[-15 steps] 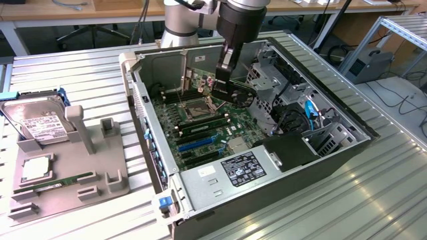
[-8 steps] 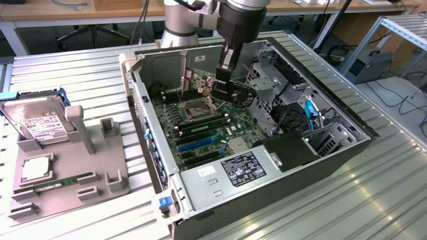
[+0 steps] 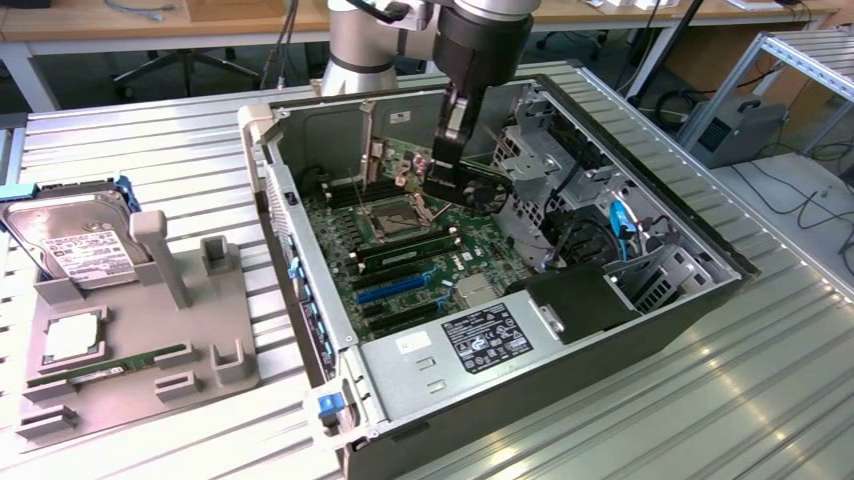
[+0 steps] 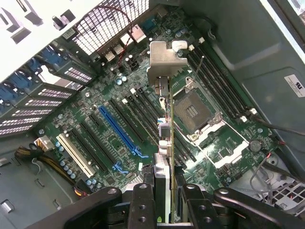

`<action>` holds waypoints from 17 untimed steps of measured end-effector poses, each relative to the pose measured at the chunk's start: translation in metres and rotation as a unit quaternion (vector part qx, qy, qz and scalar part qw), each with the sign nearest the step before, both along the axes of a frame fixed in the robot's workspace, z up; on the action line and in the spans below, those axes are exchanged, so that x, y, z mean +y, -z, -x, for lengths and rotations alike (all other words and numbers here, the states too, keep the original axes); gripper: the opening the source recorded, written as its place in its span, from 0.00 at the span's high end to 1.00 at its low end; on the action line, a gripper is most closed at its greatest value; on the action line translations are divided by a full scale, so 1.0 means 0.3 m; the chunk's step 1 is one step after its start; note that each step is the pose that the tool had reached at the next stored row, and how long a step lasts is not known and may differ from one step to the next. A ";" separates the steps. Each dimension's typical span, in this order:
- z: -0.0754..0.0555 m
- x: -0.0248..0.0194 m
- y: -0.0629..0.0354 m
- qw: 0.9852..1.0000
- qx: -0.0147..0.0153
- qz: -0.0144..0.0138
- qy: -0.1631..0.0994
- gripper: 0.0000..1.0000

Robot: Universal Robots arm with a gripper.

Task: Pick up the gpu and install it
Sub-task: 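Insert the gpu into the slot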

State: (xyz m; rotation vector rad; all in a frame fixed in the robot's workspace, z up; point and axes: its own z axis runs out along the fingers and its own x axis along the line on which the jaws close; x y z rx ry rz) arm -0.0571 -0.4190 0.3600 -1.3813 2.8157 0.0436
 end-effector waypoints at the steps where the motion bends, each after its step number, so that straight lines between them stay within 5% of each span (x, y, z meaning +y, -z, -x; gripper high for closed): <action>1: 0.000 0.000 0.000 1.000 0.000 0.000 -0.001 0.73; 17: 0.000 0.000 0.002 1.000 0.000 0.000 -0.019 0.73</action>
